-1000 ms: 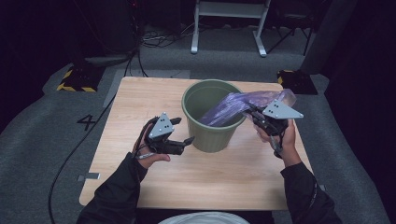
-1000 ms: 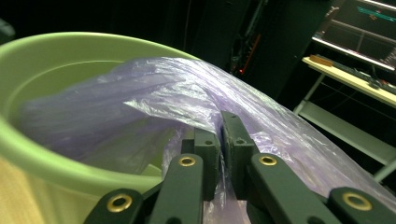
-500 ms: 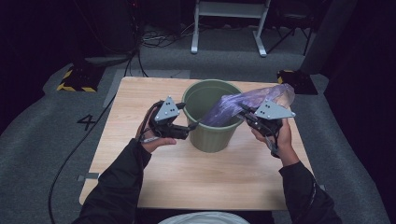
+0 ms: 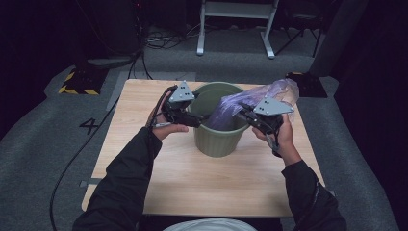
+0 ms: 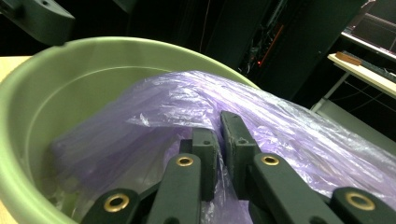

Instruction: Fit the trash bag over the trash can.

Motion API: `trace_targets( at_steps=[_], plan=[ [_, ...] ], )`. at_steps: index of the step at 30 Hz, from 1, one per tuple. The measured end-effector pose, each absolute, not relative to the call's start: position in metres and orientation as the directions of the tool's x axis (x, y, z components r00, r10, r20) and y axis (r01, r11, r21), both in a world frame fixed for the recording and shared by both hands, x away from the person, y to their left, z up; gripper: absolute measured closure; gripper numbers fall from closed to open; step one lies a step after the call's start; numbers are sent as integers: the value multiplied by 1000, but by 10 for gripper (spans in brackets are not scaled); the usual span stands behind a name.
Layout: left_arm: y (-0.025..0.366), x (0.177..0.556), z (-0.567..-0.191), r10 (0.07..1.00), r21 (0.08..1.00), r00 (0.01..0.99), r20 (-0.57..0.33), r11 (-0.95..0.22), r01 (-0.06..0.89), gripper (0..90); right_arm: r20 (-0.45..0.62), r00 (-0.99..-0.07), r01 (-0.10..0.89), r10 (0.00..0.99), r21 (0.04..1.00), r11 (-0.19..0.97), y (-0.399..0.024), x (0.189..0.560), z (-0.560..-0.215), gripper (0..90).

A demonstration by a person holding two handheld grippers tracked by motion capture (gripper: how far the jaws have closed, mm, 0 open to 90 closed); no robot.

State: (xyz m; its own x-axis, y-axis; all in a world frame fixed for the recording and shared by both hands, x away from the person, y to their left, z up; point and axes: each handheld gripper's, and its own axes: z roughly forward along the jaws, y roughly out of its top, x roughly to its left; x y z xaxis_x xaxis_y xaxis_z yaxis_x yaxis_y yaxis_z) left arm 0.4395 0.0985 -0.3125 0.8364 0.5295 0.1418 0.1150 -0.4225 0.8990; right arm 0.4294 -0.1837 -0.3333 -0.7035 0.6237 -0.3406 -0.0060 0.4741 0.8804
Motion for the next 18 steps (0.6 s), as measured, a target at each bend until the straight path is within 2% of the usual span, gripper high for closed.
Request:
trace_targets(
  at_steps=[6,15,18],
  plan=[
    [80,427,-312,501,887,848,170,-453,90,241,-362,-712,-24,602,869,494,-178,422,-334,843],
    [61,424,-314,462,868,863,204,-493,58,447,-357,-732,-35,581,871,491,-183,407,-335,822],
    [57,425,-315,447,871,876,181,-486,68,445,-358,-738,-45,572,872,487,-185,402,-335,822]
  ],
)
